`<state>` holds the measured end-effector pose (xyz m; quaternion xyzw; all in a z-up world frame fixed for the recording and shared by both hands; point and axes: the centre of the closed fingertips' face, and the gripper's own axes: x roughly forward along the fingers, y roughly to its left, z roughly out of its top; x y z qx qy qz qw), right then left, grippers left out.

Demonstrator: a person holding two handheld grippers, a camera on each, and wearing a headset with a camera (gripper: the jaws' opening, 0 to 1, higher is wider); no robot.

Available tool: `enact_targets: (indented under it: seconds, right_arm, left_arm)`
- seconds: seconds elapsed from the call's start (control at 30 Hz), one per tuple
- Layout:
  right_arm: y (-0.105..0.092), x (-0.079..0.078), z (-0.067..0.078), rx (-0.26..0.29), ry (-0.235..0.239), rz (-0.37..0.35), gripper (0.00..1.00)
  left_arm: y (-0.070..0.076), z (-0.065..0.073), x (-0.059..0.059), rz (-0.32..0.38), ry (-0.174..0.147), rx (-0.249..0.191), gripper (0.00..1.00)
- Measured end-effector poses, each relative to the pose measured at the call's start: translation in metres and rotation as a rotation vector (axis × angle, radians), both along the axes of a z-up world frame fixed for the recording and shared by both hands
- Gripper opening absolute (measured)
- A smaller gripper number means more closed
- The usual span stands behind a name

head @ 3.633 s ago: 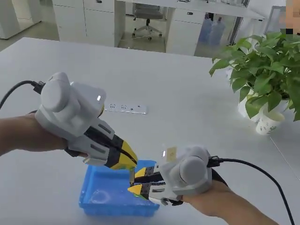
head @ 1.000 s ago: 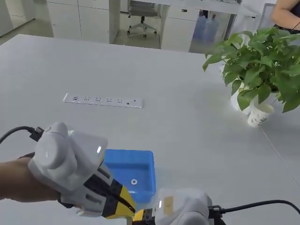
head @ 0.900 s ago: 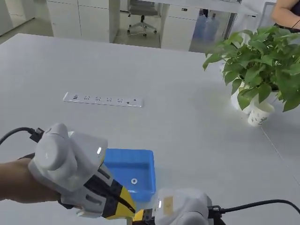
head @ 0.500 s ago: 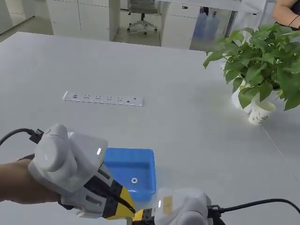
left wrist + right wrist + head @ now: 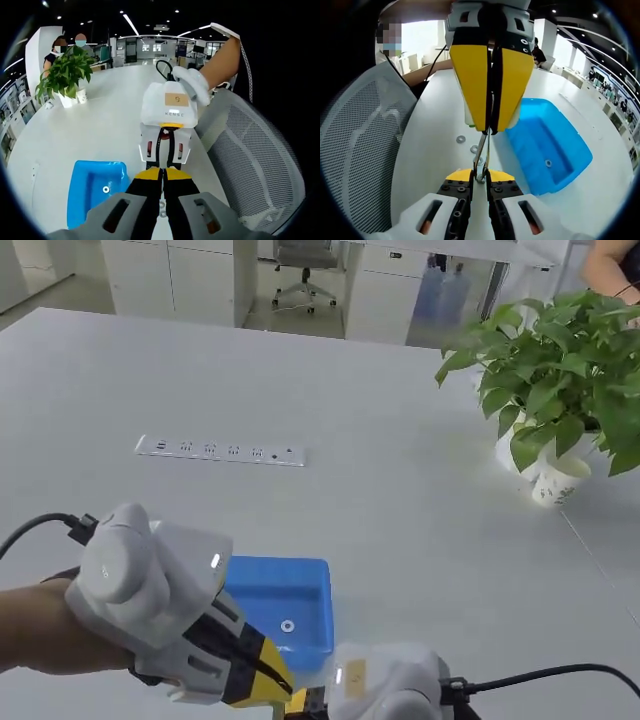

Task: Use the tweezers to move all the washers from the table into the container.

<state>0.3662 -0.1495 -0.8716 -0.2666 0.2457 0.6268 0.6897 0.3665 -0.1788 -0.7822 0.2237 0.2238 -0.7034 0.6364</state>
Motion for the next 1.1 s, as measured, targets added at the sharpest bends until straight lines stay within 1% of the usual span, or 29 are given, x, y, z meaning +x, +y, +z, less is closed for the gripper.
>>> enact_targets:
  seconds: [0.2,0.47,1.1]
  right_arm:
    - [-0.0007,0.0001,-0.0003,-0.001,0.002,0.001,0.1]
    - [-0.0008,0.0003,-0.0009,0.005,0.023,-0.015,0.09]
    - [0.0001,-0.0012,-0.0004,-0.002,0.024,-0.013,0.09]
  left_arm:
    - [-0.0003,0.0,-0.0004,-0.003,0.001,0.0,0.04]
    - [-0.0004,-0.0003,-0.0002,-0.001,0.002,-0.001,0.04]
    - [0.0009,-0.0001,-0.0011,-0.005,0.004,0.01,0.04]
